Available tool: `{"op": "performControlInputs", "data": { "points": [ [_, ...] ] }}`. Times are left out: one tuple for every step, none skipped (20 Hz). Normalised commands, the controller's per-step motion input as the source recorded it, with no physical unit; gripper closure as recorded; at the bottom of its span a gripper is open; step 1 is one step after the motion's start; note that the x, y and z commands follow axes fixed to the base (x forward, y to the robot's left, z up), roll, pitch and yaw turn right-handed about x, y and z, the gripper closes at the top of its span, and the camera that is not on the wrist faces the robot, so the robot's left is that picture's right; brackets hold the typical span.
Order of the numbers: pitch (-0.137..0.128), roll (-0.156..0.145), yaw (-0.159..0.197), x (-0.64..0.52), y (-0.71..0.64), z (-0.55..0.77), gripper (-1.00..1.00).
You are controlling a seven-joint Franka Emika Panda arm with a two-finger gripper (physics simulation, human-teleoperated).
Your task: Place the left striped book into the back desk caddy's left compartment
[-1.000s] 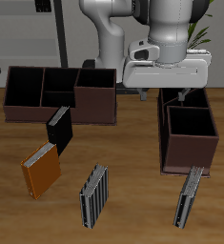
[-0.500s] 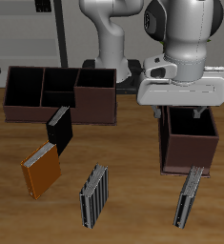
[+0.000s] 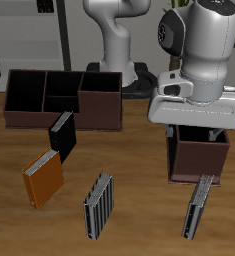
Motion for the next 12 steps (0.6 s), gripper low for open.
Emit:
{"op": "performControlInputs", "data": {
  "points": [
    [-0.008,0.048,-0.012,0.14,0.16,-0.05,-1.0],
    [0.015,0.003,-0.145,0.21,0.06,-0.12,-1.0],
    [-0.016,0.056,-0.139,0.19,0.21,-0.15,-1.0],
    [-0.063,0.095,-0.033,0.12,0.18,-0.13,-1.0],
    [-0.035,0.031,-0.108,0.17,0.01,-0.18,-1.0],
    [-0.009,0.031,-0.046,0.21,0.06,-0.2,-1.0],
    [0.0,0.0,0.0,0.0,0.0,0.0,-1.0],
    [0.036,-0.013,-0.158,0.59,-0.06,-0.62,-1.0],
    [-0.015,-0.063,-0.044,0.27,-0.09,-0.26,-1.0],
    [-0.003,0.038,-0.019,0.27,0.15,-0.28,-1.0],
    [0.047,0.021,-0.001,0.16,0.0,-0.32,-1.0],
    [-0.004,-0.073,0.02,0.17,0.08,-0.37,-1.0]
  ]
}}
